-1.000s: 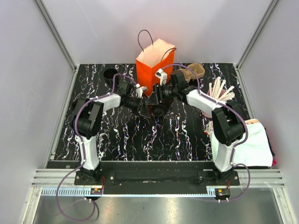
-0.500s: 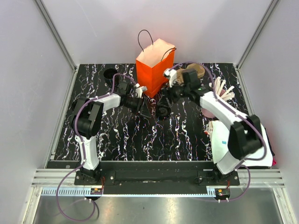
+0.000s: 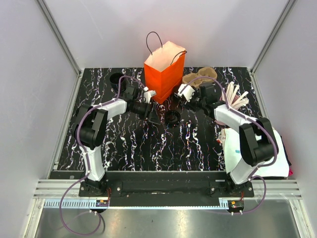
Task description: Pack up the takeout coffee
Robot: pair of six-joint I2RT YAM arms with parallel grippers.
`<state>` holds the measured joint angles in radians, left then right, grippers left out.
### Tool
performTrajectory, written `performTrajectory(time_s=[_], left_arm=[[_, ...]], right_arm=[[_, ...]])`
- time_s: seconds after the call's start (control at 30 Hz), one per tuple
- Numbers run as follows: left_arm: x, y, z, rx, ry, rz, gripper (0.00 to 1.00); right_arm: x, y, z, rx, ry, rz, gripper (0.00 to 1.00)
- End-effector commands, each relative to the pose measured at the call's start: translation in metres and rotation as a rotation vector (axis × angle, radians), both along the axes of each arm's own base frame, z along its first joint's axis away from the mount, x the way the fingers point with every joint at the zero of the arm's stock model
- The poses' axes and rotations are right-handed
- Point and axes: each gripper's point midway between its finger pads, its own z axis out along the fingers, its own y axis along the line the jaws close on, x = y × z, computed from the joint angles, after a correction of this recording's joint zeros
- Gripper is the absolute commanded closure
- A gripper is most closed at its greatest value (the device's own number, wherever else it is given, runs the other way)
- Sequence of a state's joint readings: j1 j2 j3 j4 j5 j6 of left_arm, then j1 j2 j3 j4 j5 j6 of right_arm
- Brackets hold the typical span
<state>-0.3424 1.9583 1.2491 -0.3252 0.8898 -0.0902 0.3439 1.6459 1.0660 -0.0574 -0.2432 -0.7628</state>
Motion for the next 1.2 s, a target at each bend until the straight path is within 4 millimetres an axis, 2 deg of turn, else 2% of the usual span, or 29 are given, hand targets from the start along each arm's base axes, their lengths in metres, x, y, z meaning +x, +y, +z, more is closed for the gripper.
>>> performTrajectory(time_s=[0.0, 0.03, 0.07, 0.33, 0.5, 0.67, 0.93, 1.03, 1.1, 1.17], left_arm=[[0.000, 0.001, 0.031, -0.066, -0.097, -0.049, 0.36], [0.001, 0.002, 0.033, -0.070, -0.097, -0.049, 0.35], [0.001, 0.003, 0.034, -0.075, -0.102, -0.053, 0.32], [-0.004, 0.008, 0.049, -0.173, -0.093, -0.109, 0.22], [-0.006, 0.012, 0.055, -0.237, -0.060, -0.146, 0.20], [-0.008, 0.015, 0.058, -0.258, -0.050, -0.181, 0.20], [-0.008, 0.017, 0.049, -0.253, -0.032, -0.200, 0.19], [-0.008, 0.018, 0.047, -0.250, -0.032, -0.204, 0.19], [-0.008, 0.018, 0.045, -0.247, -0.022, -0.202, 0.18], [-0.007, 0.018, 0.044, -0.242, -0.020, -0.201, 0.19]], right_arm=[[0.052, -0.006, 0.027, -0.092, -0.274, -0.002, 0.31], [0.062, -0.007, 0.032, -0.099, -0.325, -0.022, 0.31], [0.067, -0.008, 0.027, -0.115, -0.337, -0.022, 0.31], [0.100, -0.016, 0.017, -0.171, -0.450, -0.031, 0.34], [0.109, -0.013, 0.011, -0.189, -0.487, 0.007, 0.36], [0.111, -0.002, 0.007, -0.170, -0.520, 0.068, 0.42], [0.114, 0.011, -0.007, -0.146, -0.527, 0.137, 0.47], [0.115, 0.015, -0.007, -0.130, -0.549, 0.145, 0.57], [0.114, 0.017, -0.005, -0.118, -0.563, 0.150, 0.69], [0.114, 0.017, -0.001, -0.111, -0.581, 0.152, 0.76]])
